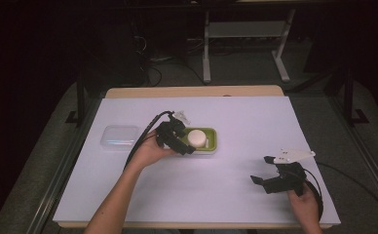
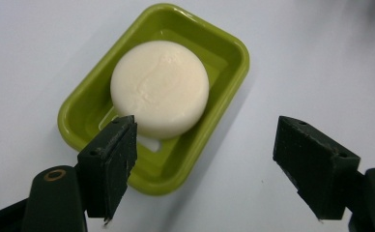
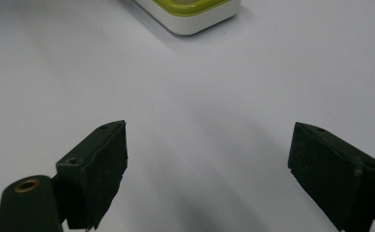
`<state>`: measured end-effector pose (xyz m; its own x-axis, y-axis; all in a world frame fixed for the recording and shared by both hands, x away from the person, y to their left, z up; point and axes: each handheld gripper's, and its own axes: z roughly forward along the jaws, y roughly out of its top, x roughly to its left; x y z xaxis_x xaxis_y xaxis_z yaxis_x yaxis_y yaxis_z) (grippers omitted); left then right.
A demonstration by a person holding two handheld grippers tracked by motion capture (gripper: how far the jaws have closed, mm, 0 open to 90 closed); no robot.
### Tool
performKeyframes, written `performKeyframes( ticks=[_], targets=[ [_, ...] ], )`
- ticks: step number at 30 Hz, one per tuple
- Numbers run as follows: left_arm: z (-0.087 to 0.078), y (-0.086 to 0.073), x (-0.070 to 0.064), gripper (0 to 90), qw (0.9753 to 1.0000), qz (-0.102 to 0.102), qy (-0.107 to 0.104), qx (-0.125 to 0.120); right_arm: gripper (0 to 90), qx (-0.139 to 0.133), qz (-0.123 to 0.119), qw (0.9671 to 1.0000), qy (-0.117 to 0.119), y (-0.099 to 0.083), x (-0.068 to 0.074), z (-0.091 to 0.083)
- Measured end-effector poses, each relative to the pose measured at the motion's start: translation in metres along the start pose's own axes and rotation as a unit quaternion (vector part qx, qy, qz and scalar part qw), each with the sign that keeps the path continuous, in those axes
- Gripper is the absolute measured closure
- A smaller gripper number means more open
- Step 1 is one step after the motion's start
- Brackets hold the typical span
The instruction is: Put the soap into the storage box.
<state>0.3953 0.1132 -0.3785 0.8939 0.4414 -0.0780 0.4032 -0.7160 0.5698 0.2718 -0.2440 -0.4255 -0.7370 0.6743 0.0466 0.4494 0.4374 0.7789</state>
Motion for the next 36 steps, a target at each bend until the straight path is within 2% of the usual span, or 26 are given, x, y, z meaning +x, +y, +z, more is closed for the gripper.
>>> performKeyframes(
  ticks=[1, 10, 14, 15, 23, 31, 36],
  targets=[
    [-0.002, -0.004, -0.003, 23.4, 1.0, -0.001, -0.001, -0.007, 13.2, 0.001, 0.0, 1.0, 0.0, 0.0, 0.0, 0.0],
    [-0.012, -0.025, -0.014, 23.4, 0.9999, 0.005, 0.002, -0.01, 13.1, 0.007, 0.003, 1.0, 0.002, -0.001, 0.0, 0.003],
    [-0.018, -0.036, -0.016, 23.4, 0.9998, 0.001, -0.003, -0.019, 13.2, 0.009, 0.006, 0.9999, 0.003, 0.0, 0.001, 0.004],
    [-0.019, -0.039, -0.017, 23.4, 0.9997, -0.005, -0.007, -0.022, 13.2, 0.009, 0.005, 0.9999, 0.003, 0.0, 0.001, 0.005],
    [-0.03, -0.062, -0.024, 23.3, 0.9995, -0.01, 0.002, -0.032, 13.2, 0.013, 0.004, 0.9999, 0.002, -0.001, 0.003, 0.005],
    [-0.039, -0.093, -0.034, 22.1, 0.9984, -0.026, 0.008, -0.049, 13.2, 0.024, 0.001, 0.9997, 0.004, -0.002, 0.005, 0.008],
    [-0.046, -0.108, -0.037, 21.3, 0.9981, -0.029, 0.01, -0.054, 13.1, 0.026, 0.001, 0.9997, 0.002, -0.002, 0.005, 0.009]
  ],
)
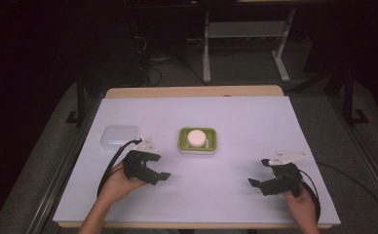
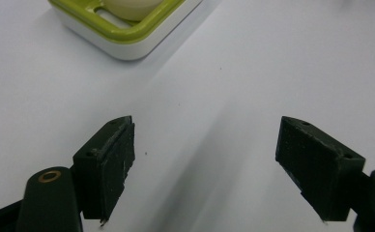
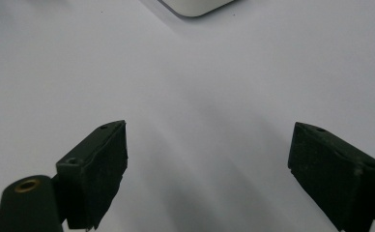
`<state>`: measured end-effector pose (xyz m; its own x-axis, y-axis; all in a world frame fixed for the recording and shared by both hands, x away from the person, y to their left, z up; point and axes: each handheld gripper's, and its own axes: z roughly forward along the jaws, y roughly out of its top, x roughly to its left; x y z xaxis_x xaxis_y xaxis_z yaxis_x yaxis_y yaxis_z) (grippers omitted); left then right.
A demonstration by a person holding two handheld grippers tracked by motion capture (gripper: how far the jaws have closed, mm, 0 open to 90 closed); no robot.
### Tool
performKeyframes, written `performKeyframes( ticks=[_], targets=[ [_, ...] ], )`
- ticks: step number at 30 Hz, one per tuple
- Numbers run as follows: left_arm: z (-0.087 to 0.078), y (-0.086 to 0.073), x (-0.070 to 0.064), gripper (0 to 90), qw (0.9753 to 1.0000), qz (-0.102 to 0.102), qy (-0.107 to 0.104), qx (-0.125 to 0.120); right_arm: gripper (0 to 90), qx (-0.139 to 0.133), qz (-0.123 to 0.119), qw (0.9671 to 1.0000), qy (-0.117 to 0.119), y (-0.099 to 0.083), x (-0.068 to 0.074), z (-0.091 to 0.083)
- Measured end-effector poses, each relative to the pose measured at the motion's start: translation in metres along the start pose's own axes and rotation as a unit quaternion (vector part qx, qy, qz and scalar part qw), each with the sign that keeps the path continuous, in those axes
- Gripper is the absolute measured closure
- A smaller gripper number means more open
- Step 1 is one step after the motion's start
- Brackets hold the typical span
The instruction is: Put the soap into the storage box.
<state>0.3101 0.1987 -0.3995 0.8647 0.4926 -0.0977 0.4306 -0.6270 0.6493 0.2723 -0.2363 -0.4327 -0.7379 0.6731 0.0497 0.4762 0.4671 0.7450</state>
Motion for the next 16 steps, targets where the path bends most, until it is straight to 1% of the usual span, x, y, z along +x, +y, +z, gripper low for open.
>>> performKeyframes(
  ticks=[1, 3, 4, 6, 7, 8, 9, 11, 12, 13, 14, 15, 16],
  targets=[
    [0.0, 0.0, 0.0, 21.0, 1.0, 0.0, 0.0, 0.0, 13.1, 0.0, 0.0, 1.0, 0.0, 0.0, 0.0, 0.0],
    [-0.004, -0.007, -0.001, 20.7, 1.0, -0.005, 0.005, 0.0, 13.2, 0.001, 0.0, 1.0, 0.001, 0.0, 0.0, 0.0],
    [-0.004, -0.007, -0.001, 20.6, 1.0, -0.005, 0.005, 0.0, 13.2, 0.002, -0.001, 1.0, 0.0, -0.001, 0.0, 0.001],
    [-0.007, -0.015, -0.003, 20.0, 0.9999, -0.008, 0.014, -0.001, 13.2, 0.005, -0.003, 1.0, 0.0, -0.001, 0.0, 0.002],
    [-0.007, -0.015, -0.003, 19.8, 0.9999, -0.008, 0.014, -0.001, 13.2, 0.005, -0.003, 1.0, 0.0, -0.001, 0.0, 0.002],
    [-0.009, -0.022, -0.004, 19.7, 0.9998, -0.007, 0.018, -0.002, 13.2, 0.005, -0.003, 1.0, -0.002, -0.001, 0.001, 0.001],
    [-0.01, -0.026, -0.006, 19.6, 0.9997, -0.012, 0.018, -0.006, 13.2, 0.004, -0.005, 1.0, -0.002, -0.001, 0.0, 0.001],
    [-0.011, -0.035, -0.008, 19.4, 0.9996, -0.013, 0.024, -0.011, 13.2, 0.003, -0.004, 1.0, -0.003, -0.001, 0.0, 0.0],
    [-0.011, -0.035, -0.008, 19.4, 0.9996, -0.013, 0.024, -0.011, 13.2, 0.003, -0.003, 1.0, -0.002, -0.001, 0.001, 0.0],
    [-0.012, -0.042, -0.01, 19.4, 0.9994, 0.002, 0.035, -0.007, 13.2, 0.003, -0.004, 1.0, -0.002, -0.001, 0.001, 0.0],
    [-0.012, -0.042, -0.01, 19.4, 0.9994, 0.002, 0.035, -0.007, 13.2, 0.003, -0.006, 1.0, -0.002, -0.001, 0.001, 0.0],
    [-0.013, -0.045, -0.012, 19.4, 0.9985, 0.019, 0.05, -0.008, 13.1, 0.003, -0.009, 1.0, -0.001, -0.001, 0.001, 0.001],
    [-0.014, -0.048, -0.013, 19.4, 0.9974, 0.034, 0.061, -0.018, 13.1, 0.003, -0.009, 1.0, -0.001, -0.001, 0.001, 0.001]
  ],
)
